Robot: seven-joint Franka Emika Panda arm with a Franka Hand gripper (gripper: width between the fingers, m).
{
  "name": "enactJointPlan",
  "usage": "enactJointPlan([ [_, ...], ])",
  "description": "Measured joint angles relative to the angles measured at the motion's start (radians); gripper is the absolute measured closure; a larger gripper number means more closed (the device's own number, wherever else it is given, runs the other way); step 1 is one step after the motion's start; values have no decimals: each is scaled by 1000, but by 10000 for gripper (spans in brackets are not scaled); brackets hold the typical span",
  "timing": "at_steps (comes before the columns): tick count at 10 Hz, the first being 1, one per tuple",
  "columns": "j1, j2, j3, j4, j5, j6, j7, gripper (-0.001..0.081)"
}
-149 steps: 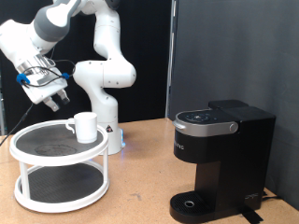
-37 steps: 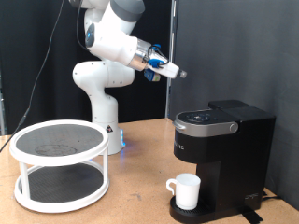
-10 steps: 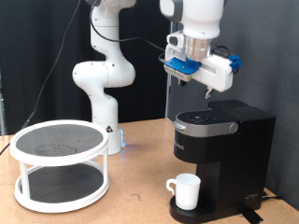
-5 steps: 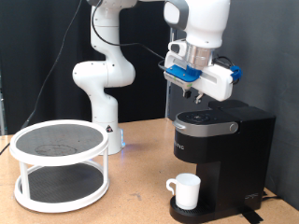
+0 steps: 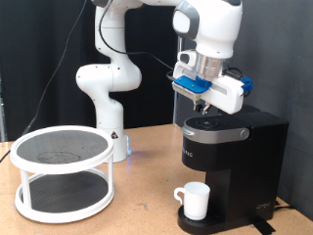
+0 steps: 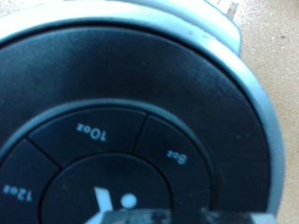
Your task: Make a cup of coffee with the keurig machine
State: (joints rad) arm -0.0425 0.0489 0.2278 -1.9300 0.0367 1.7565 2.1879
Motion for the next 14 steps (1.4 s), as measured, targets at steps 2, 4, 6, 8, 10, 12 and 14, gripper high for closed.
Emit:
enactJointPlan([
  [2, 0, 22, 2, 0, 0, 7, -2, 805],
  [4, 1, 39, 9, 2, 0, 13, -10, 806],
  [6, 3, 40, 17, 2, 0, 17, -19, 806],
  [8, 7, 39, 26, 1, 0, 17, -23, 806],
  [10, 8, 34, 32, -6, 1, 28, -36, 806],
  [12, 4, 9, 32, -40, 36, 84, -75, 806],
  [14, -10, -37, 25, -84, 117, 138, -139, 806],
])
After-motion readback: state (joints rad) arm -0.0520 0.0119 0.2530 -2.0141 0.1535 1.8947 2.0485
